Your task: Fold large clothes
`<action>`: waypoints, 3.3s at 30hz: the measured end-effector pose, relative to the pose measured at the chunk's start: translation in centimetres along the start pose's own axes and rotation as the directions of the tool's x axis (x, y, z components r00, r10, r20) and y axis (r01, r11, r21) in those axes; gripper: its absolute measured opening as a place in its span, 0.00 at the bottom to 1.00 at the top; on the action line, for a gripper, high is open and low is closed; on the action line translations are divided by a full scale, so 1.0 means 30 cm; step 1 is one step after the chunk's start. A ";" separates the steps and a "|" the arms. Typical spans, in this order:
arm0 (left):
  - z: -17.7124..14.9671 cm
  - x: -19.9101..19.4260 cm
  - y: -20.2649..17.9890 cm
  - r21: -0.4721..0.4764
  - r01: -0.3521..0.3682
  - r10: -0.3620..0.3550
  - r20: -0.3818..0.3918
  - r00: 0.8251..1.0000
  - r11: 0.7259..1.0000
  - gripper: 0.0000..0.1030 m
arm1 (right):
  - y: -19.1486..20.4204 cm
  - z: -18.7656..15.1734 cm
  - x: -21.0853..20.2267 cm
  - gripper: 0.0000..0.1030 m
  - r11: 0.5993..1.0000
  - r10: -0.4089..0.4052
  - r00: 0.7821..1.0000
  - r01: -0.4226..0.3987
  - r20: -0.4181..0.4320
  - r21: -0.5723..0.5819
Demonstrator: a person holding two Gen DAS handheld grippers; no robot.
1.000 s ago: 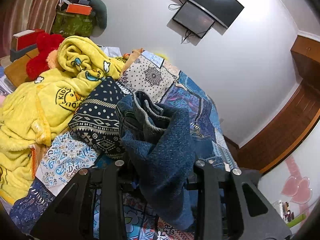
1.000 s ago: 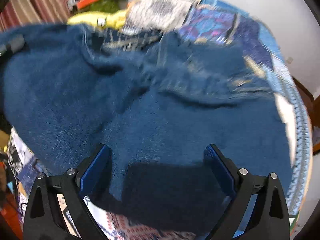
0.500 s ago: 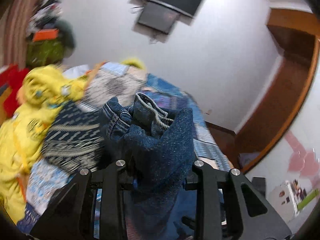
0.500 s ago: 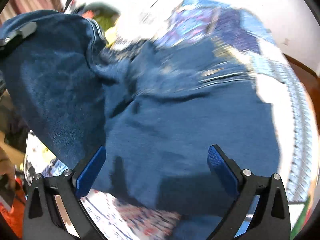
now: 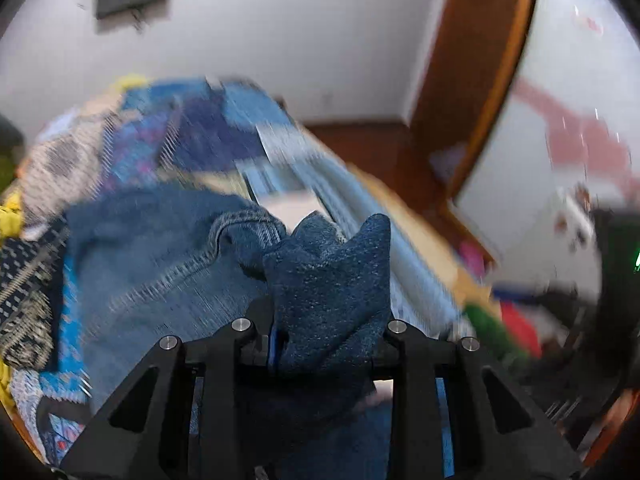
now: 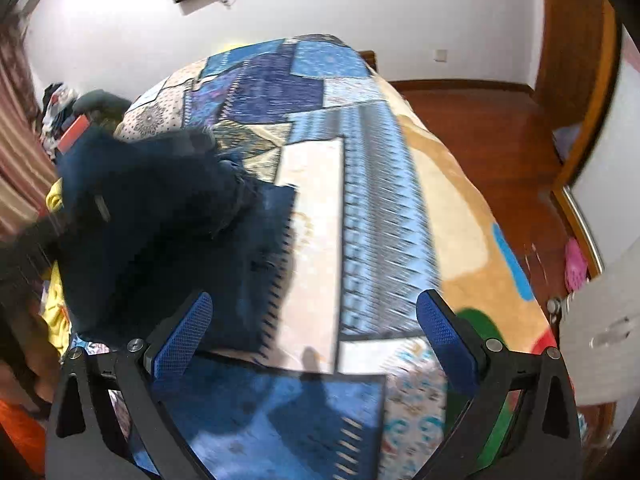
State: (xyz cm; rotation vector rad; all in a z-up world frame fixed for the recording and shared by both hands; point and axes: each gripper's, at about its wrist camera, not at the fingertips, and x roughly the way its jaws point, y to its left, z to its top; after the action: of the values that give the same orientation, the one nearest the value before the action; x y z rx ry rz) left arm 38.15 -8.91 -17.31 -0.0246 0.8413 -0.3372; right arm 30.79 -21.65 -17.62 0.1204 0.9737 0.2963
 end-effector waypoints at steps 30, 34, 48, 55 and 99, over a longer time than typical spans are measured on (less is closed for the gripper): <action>-0.229 -0.244 0.407 -0.044 -0.272 0.263 -0.138 0.955 0.961 0.86 | 0.255 0.039 0.101 0.98 0.983 0.080 0.995 -0.088 -0.052 -0.161; -0.323 -0.210 0.455 -0.103 -0.252 0.235 -0.157 0.959 0.962 0.90 | 0.181 -0.007 0.162 0.99 0.988 0.092 0.989 -0.105 -0.114 -0.114; -0.206 -0.228 0.461 0.004 -0.297 0.296 -0.100 0.950 0.955 0.93 | 0.193 0.060 0.079 1.00 0.984 0.114 0.989 -0.125 -0.096 -0.124; -0.059 -0.191 0.505 0.005 -0.331 0.331 -0.045 0.943 0.944 0.93 | 0.264 0.184 0.105 1.00 0.971 0.156 0.986 -0.163 -0.050 -0.175; -0.090 -0.201 0.637 -0.264 -0.153 0.137 -0.077 0.988 0.952 1.00 | 0.239 0.193 0.089 1.00 0.953 0.253 0.967 -0.257 -0.041 -0.161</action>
State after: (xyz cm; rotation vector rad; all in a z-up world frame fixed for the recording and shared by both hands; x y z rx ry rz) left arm 37.87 11.31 -17.68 -0.2067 0.9361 -0.0831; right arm 35.59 -13.84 -14.85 0.0918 0.9501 0.6157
